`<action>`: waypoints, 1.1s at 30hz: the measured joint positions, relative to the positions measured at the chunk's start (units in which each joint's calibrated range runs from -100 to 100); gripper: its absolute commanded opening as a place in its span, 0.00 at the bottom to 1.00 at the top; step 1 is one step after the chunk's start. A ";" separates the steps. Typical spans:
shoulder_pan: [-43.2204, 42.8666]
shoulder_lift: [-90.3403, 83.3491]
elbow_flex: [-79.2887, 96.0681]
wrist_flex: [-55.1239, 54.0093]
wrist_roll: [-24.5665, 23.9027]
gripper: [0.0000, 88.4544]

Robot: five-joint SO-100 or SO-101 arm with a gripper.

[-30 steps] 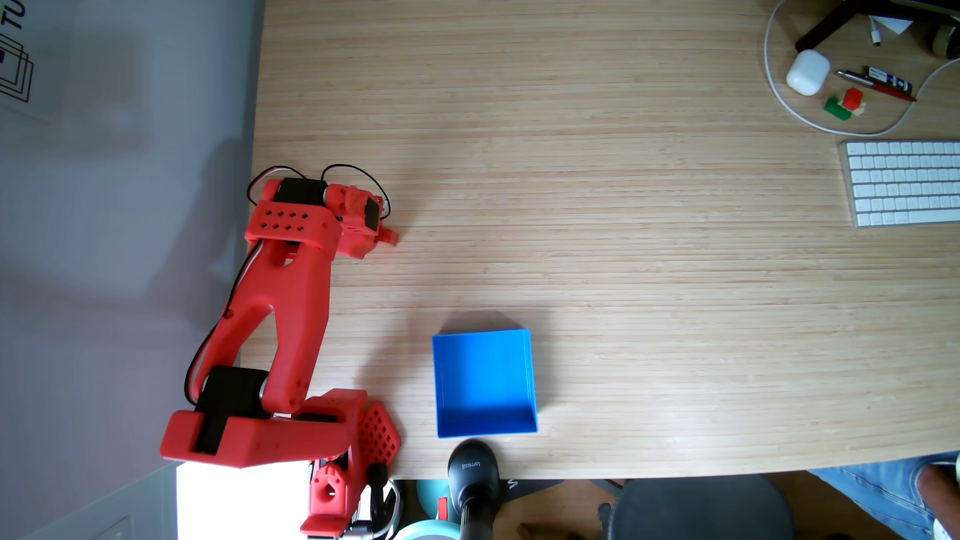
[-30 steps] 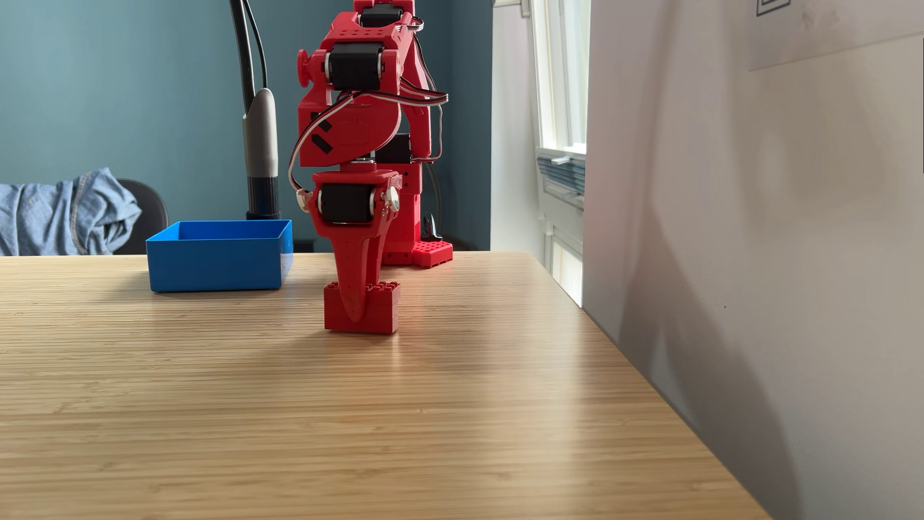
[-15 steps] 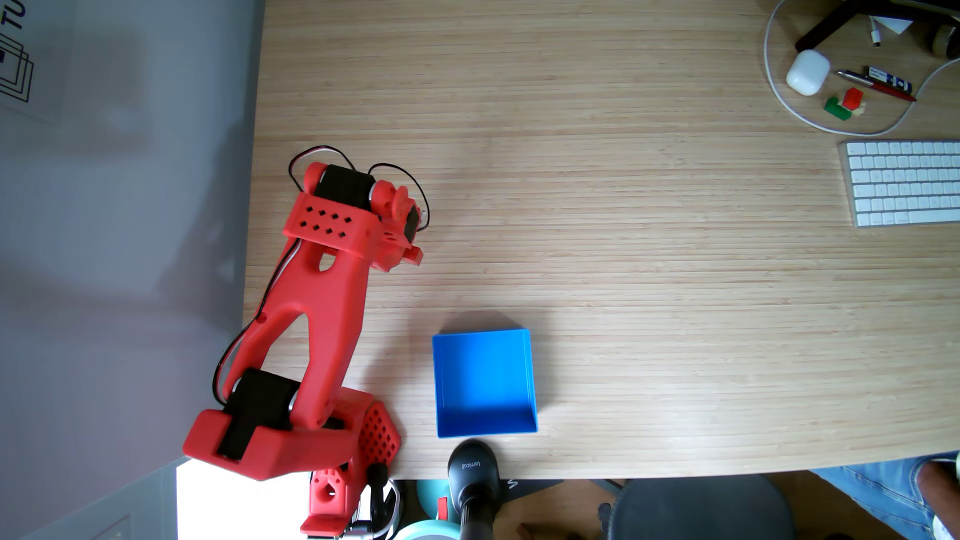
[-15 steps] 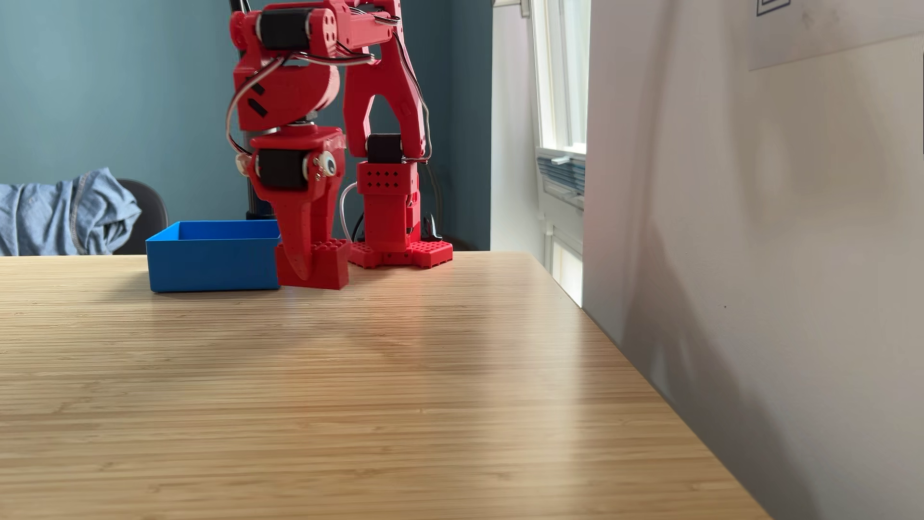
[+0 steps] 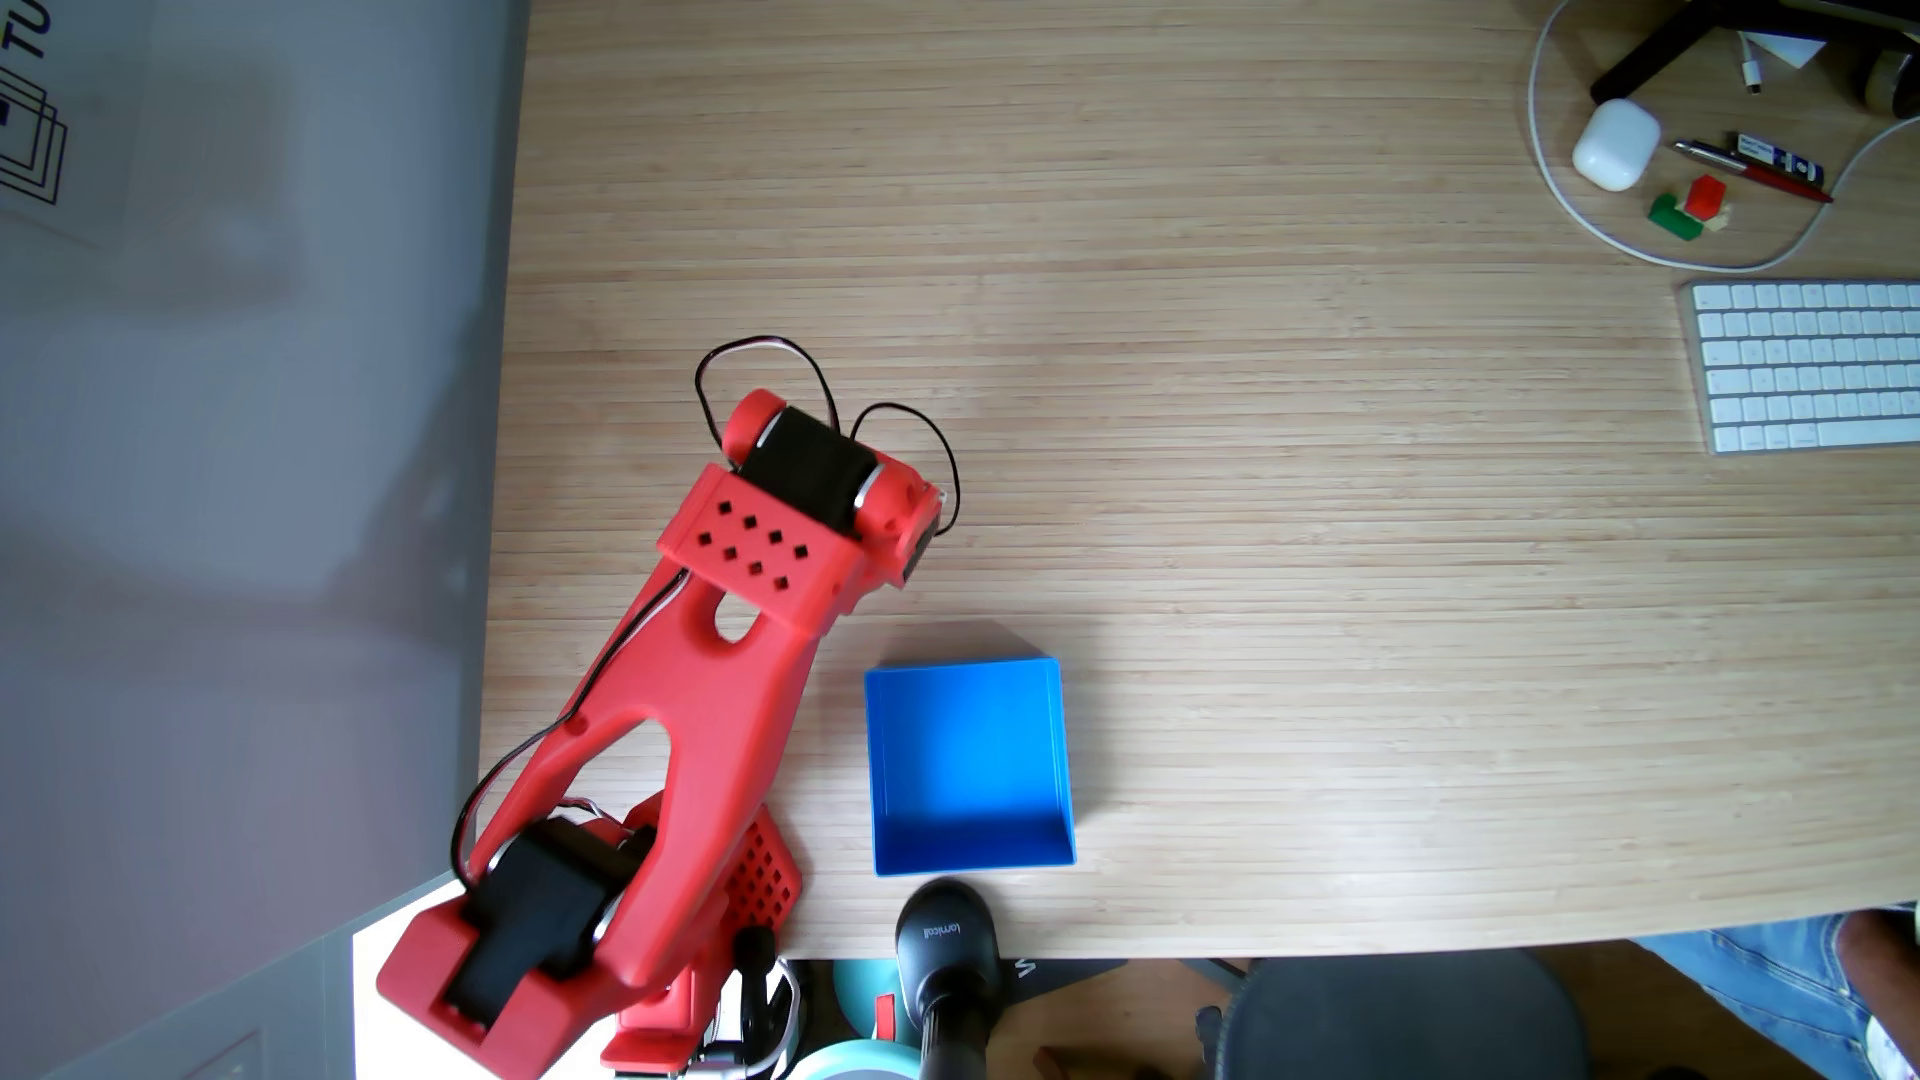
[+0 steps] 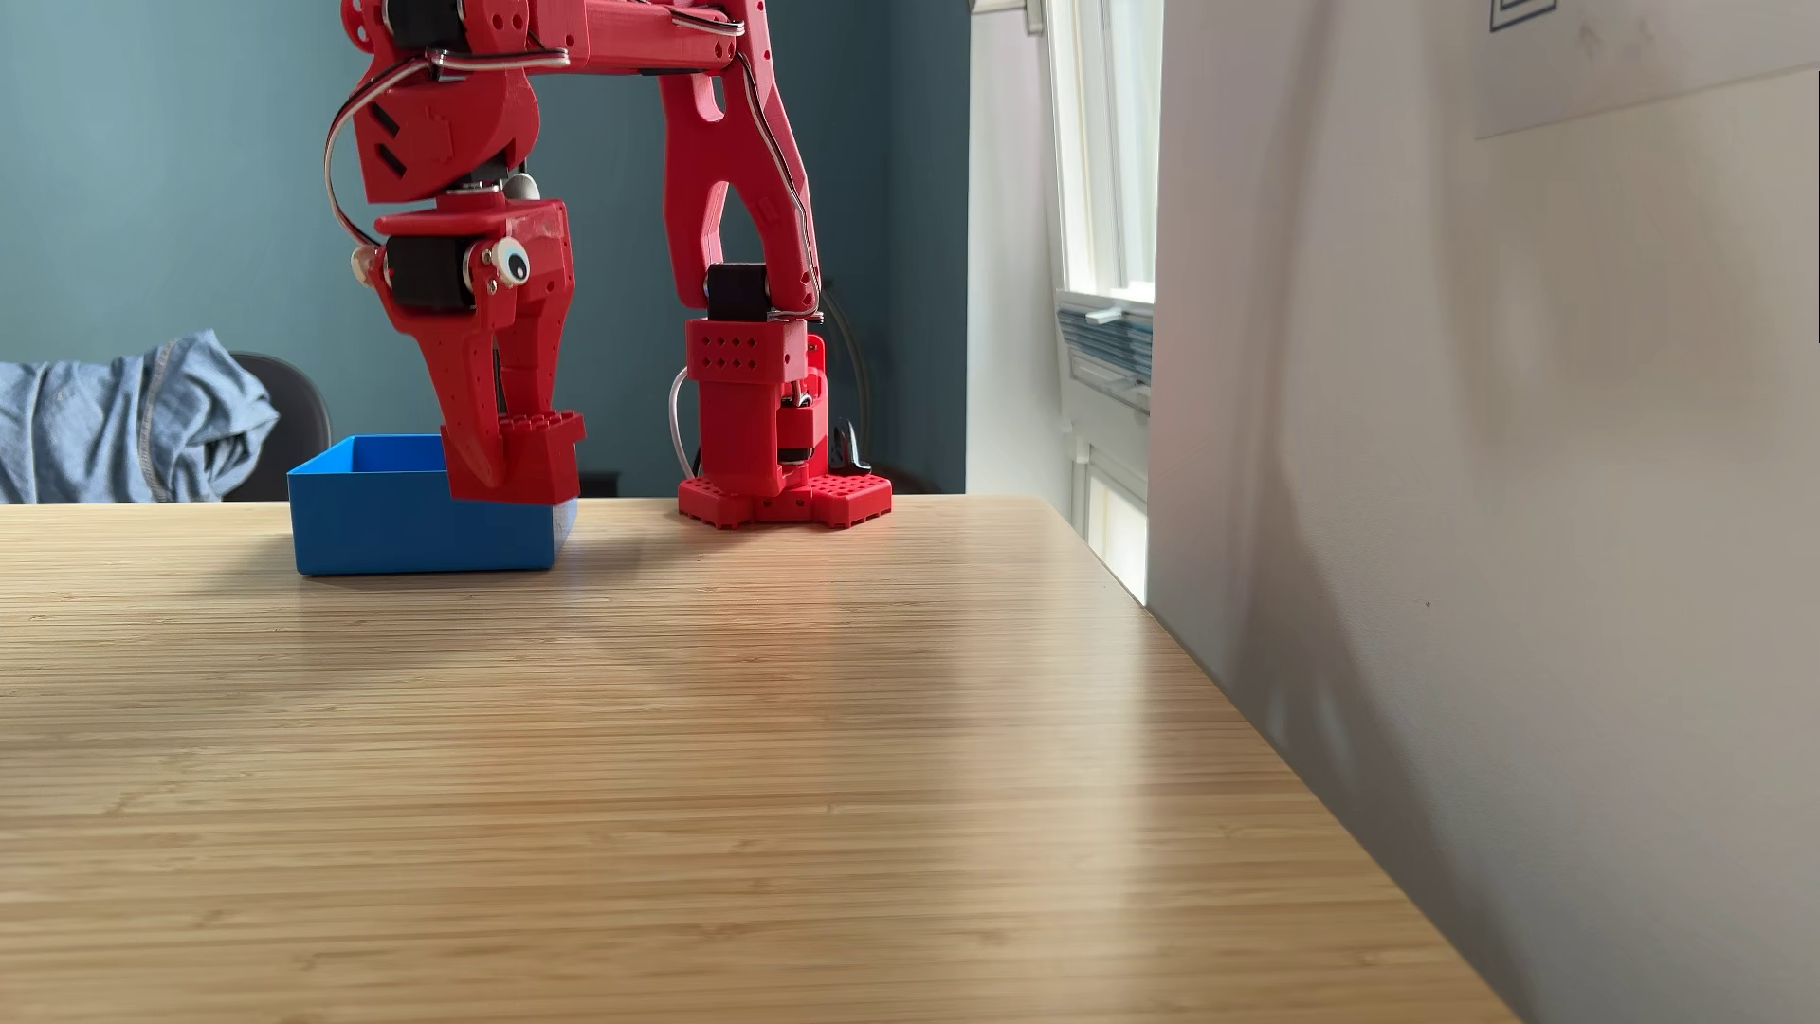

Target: Put the red lego brick in blue bin

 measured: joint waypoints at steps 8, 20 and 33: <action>4.21 -18.23 9.69 0.00 3.13 0.00; 16.11 -32.34 22.27 -1.98 6.54 0.00; 28.34 -32.84 30.74 -7.35 10.35 0.00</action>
